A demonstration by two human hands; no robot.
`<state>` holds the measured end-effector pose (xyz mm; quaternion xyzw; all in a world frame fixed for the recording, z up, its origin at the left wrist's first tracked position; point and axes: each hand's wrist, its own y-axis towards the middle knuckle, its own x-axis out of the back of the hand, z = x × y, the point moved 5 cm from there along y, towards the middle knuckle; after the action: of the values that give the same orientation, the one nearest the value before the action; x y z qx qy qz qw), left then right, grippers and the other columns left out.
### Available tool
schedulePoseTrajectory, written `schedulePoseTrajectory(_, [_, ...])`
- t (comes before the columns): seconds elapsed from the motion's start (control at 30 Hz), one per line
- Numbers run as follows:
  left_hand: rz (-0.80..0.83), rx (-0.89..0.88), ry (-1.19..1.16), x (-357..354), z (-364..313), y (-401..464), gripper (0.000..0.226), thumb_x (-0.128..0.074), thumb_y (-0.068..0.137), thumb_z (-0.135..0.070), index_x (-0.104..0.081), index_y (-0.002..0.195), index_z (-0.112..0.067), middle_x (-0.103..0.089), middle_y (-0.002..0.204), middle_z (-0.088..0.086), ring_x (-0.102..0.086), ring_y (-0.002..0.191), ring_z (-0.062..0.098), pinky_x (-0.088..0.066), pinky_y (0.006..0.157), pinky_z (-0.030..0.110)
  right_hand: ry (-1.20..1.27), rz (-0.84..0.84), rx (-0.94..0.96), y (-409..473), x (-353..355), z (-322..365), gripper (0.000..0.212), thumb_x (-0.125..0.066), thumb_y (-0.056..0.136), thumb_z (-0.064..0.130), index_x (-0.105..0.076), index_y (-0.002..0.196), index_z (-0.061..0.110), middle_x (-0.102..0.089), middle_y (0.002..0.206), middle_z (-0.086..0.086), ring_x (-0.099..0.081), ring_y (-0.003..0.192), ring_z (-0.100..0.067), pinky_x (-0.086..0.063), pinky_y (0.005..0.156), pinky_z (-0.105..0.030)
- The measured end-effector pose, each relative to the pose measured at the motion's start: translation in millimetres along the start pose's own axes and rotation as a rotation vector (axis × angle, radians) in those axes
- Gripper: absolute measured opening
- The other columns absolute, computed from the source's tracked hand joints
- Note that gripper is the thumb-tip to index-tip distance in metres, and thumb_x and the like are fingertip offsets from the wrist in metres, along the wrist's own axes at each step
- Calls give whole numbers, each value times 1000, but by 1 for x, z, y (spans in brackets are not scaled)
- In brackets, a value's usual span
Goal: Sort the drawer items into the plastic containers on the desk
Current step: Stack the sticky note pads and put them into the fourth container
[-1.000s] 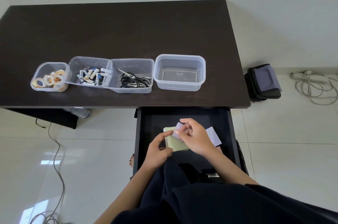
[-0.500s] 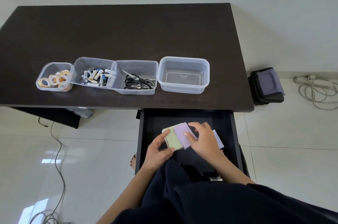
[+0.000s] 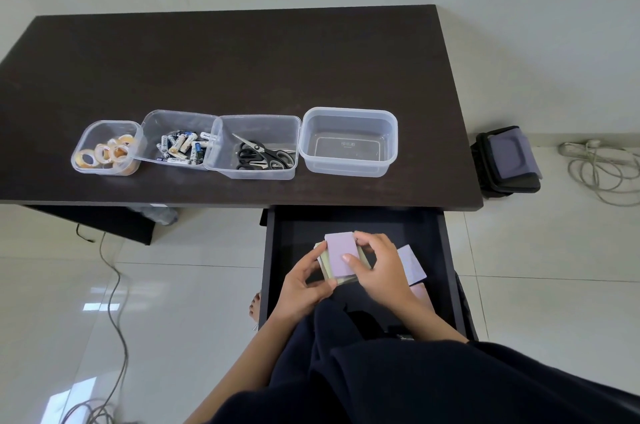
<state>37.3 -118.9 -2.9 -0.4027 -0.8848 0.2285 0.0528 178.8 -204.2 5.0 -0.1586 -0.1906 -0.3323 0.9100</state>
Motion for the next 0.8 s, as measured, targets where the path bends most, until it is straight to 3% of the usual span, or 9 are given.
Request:
schedulePoseTrajectory(0.1, [-4, 11, -9, 2, 2, 1, 67, -70, 69, -6, -48, 130, -25, -59, 117, 10, -65, 81, 7, -54, 63, 25, 87, 84, -80, -3, -2, -3, 42, -69, 83, 21, -56, 123, 28, -48, 118, 7, -46, 110, 0, -37, 95, -12])
schedulePoseTrajectory(0.23, [16, 57, -41, 2, 0, 2, 72, -70, 70, -6, -45, 135, -25, -62, 110, 7, -63, 73, 9, -54, 66, 31, 253, 213, -148, -5, -3, -3, 41, -62, 89, 20, -50, 120, 44, -54, 125, 18, -49, 118, -4, -46, 91, -20])
schedulePoseTrajectory(0.3, [44, 63, -50, 0, -3, 2, 72, -74, 67, -13, -46, 129, -36, -62, 110, 12, -63, 79, 17, -54, 66, 32, 334, 246, -209, -8, -4, -3, 41, -61, 90, 19, -51, 119, 45, -56, 124, 16, -53, 116, -7, -54, 79, -21])
schedulePoseTrajectory(0.37, [64, 74, -28, 0, -3, 2, 77, -78, 61, -25, -43, 127, -43, -59, 116, 16, -61, 91, 23, -55, 67, 31, 350, 239, -213, -9, -2, -2, 40, -62, 90, 19, -52, 122, 40, -56, 126, 13, -53, 116, -5, -53, 77, -16])
schedulePoseTrajectory(0.47, [93, 61, 22, 0, -4, 1, 84, -78, 60, -34, -36, 131, -44, -57, 124, 8, -61, 103, 26, -57, 71, 33, 366, 262, -249, -11, -3, -4, 40, -60, 91, 17, -52, 127, 34, -54, 129, 11, -53, 113, -4, -50, 70, -10])
schedulePoseTrajectory(0.57, [124, 35, 67, -1, -5, 1, 83, -77, 63, -36, -33, 133, -42, -50, 133, -1, -58, 112, 26, -55, 72, 27, 398, 318, -305, -13, -8, -7, 39, -58, 92, 21, -51, 125, 40, -49, 133, 15, -54, 112, -9, -52, 68, -17])
schedulePoseTrajectory(0.67, [149, 67, 58, 0, -3, 0, 80, -76, 69, -27, -35, 136, -37, -56, 127, 1, -60, 105, 18, -53, 73, 24, 401, 338, -329, -14, -11, -9, 37, -59, 92, 24, -51, 122, 46, -47, 134, 17, -55, 113, -11, -53, 71, -22])
schedulePoseTrajectory(0.73, [127, 132, 20, 0, 0, -1, 67, -71, 80, -13, -40, 137, -32, -63, 114, 4, -62, 94, 14, -53, 74, 25, 401, 332, -328, -13, -12, -11, 37, -59, 91, 22, -52, 121, 44, -48, 134, 16, -57, 111, -12, -54, 71, -23])
schedulePoseTrajectory(0.8, [73, 163, -3, 0, 1, -1, 49, -65, 86, -13, -51, 131, -28, -65, 100, 6, -63, 86, 17, -53, 76, 31, 399, 325, -323, -13, -12, -12, 38, -60, 91, 19, -53, 122, 40, -48, 134, 13, -58, 108, -12, -54, 69, -22])
